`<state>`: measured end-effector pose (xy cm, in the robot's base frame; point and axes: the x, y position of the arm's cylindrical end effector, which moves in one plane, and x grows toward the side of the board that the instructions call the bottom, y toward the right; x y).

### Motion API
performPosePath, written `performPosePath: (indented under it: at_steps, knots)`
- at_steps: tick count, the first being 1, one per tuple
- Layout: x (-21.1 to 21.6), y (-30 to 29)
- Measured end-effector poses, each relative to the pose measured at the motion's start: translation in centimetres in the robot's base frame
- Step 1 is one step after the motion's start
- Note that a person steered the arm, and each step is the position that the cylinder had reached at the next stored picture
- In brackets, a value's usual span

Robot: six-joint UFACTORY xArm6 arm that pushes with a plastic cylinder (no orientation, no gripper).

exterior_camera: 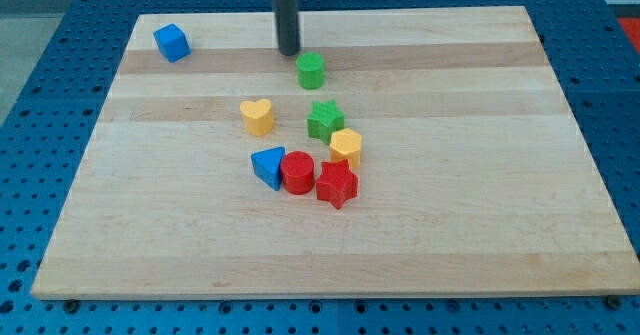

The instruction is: Slide green circle close to the group of blocks

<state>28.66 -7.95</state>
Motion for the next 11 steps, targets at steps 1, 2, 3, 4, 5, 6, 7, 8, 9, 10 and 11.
performPosePath:
  at_steps: [1,2,3,4,5,6,7,8,9,10,11]
  knots:
    - [11.5,0.5]
    - [13.5,0.7]
    - [9.4,-0.7]
    - [0.5,-3.3]
    - [-5.0,-1.2]
    - [-2.7,3.9]
    - [-2.7,4.7]
    - [-2.0,4.7]
    - [11.1,4.7]
    - [11.3,4.7]
    - [8.3,4.8]
